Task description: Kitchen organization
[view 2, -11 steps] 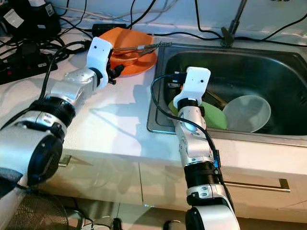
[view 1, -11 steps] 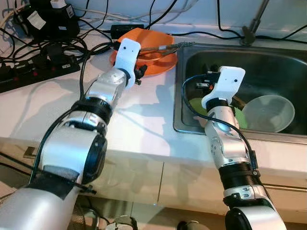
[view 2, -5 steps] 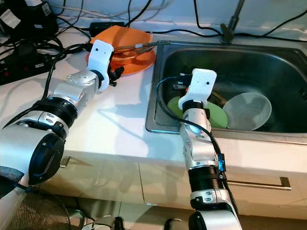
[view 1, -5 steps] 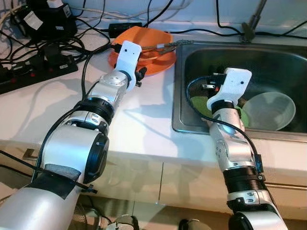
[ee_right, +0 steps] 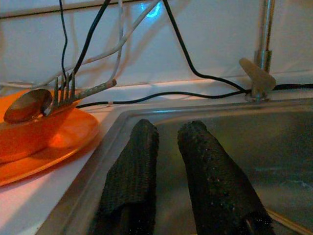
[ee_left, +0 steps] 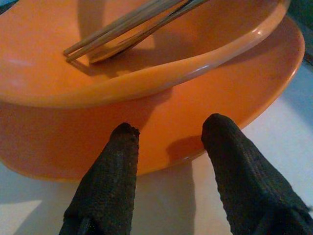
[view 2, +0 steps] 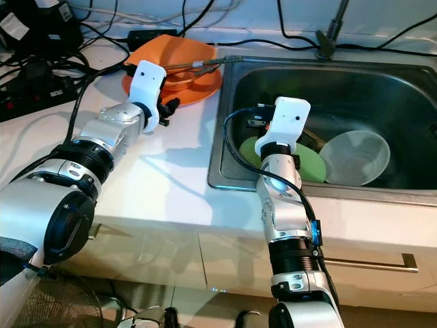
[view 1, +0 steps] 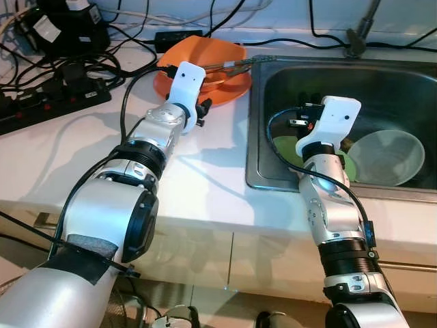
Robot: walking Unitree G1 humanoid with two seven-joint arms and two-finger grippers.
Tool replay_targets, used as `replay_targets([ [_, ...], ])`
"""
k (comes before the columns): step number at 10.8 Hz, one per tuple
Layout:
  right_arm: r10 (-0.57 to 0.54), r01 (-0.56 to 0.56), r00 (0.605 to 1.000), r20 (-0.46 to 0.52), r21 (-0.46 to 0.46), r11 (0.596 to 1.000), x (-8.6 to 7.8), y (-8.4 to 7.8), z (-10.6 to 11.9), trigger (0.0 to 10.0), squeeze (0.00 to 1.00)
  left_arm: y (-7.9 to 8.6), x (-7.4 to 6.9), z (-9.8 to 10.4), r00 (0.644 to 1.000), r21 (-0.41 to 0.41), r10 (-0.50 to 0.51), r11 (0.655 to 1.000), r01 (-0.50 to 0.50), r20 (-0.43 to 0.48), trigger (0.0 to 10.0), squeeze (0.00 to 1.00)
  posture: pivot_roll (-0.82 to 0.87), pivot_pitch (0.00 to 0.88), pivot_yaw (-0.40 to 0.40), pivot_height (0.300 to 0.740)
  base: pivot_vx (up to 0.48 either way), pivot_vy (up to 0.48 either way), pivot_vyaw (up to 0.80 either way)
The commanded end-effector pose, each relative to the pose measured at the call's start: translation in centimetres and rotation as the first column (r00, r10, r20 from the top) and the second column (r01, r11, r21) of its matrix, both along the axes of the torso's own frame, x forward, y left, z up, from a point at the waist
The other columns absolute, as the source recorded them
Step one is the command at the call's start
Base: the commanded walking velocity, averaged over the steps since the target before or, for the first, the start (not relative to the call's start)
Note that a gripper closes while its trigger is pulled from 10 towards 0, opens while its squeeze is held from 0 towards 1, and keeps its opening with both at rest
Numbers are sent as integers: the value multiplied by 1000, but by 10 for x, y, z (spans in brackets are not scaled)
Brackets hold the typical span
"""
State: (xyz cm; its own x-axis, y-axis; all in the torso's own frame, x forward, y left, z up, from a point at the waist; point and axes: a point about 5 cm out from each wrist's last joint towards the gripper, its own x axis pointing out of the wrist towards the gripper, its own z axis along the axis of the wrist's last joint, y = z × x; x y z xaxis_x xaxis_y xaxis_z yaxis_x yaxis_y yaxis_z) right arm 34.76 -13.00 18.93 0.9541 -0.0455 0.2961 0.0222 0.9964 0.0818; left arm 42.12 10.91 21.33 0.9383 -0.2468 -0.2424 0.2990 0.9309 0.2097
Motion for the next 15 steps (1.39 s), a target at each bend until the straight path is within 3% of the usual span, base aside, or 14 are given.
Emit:
replay_targets([
  [1,-2,2,1000,-9,-3,1000,-2,1,-1,10000,0,2,-3,-15,998,2,-1,1000,1,-61,10000,0,-2,110,64,740,0,0,0],
  [5,3,-3,1000,-13,-3,1000,-1,2,-1,10000,0,5,-8,-31,993,-23,3,1000,-6,-116,10000,0,3,109,61,740,0,0,0],
  [8,5,-5,1000,-11,-2,1000,0,2,-1,10000,0,6,-8,-30,993,-25,-15,1000,12,-120,10000,0,20,108,60,740,0,0,0],
  [12,16,-16,1000,-17,4,1000,1,5,-2,10000,0,20,-11,-40,986,-42,-39,999,33,-161,10000,0,56,105,55,740,0,0,0],
  [15,27,-27,999,-17,7,1000,2,7,-2,10000,0,34,-11,-29,991,-64,-37,998,29,-130,10000,0,77,103,49,740,0,0,0],
])
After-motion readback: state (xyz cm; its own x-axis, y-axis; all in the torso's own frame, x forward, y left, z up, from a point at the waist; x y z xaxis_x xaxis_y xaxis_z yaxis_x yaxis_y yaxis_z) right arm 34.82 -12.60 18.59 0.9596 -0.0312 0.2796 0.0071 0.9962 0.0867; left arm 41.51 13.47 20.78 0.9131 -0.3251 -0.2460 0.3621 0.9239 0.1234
